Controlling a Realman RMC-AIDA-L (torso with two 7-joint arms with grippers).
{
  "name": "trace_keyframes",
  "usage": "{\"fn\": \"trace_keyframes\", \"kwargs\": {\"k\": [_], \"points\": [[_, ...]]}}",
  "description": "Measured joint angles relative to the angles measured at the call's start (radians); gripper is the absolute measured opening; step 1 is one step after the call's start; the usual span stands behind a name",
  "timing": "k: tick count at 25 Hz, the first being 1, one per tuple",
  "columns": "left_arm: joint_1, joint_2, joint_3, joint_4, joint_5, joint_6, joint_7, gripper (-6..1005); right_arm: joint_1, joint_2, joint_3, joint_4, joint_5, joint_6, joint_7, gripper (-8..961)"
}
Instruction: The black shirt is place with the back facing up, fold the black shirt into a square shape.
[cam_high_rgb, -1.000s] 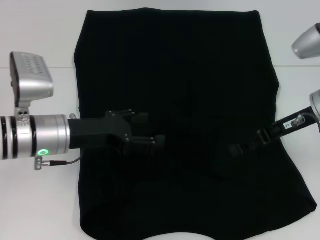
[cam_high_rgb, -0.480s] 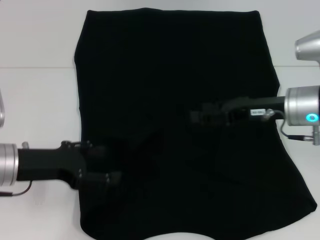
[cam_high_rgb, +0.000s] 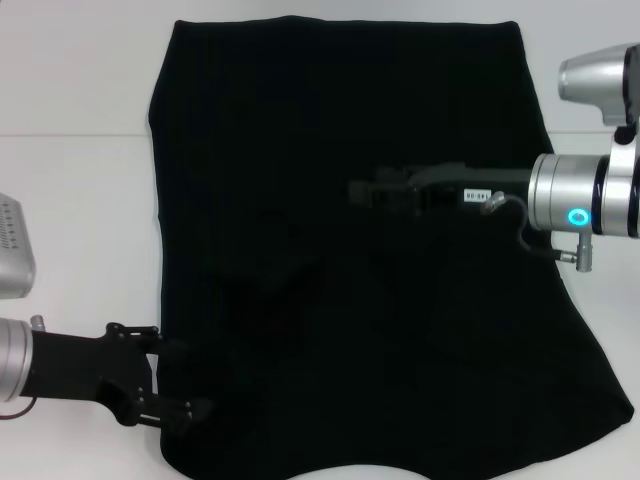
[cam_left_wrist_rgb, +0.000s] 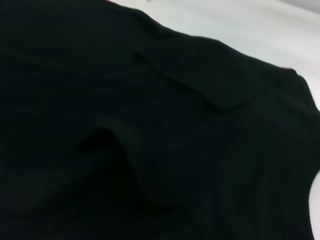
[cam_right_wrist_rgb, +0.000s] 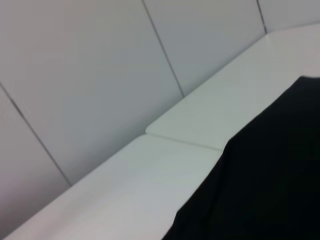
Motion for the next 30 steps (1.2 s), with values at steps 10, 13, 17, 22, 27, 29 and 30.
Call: {"fn": "trace_keyframes", "kwargs": {"k": [10,13,17,22,27,29,30], "points": [[-0.012,-0.006,0.134,0.010,0.001,-0.069,0.079,878,-0.005,-0.016,0.008,-0.010,0.032,0.003,0.007,630],[-0.018,-0.007,0.168,-0.003,0.003,-0.109,0.089,877,-0.011,-0.019,0.008,-0.010,0.043,0.003,0.007,630],[-0.021,-0.007,0.198,-0.013,0.008,-0.144,0.086,878,-0.019,-0.022,0.011,-0.014,0.050,0.000,0.007,630],[-0.021,-0.008,0.203,-0.010,0.008,-0.142,0.083,875,-0.024,-0.029,0.012,-0.017,0.062,-0.001,0.007,627],[-0.031,-0.008,0.206,-0.012,0.050,-0.154,0.054,871,-0.025,-0.030,0.022,-0.017,0.063,-0.004,0.008,625],[-0.045,-0.006,0.215,-0.021,0.100,-0.163,0.016,843,-0.025,-0.031,0.023,-0.017,0.063,-0.005,0.006,625],[-0.046,-0.006,0.217,-0.021,0.105,-0.162,0.011,829,-0.024,-0.031,0.024,-0.018,0.063,-0.005,0.005,625]]}}
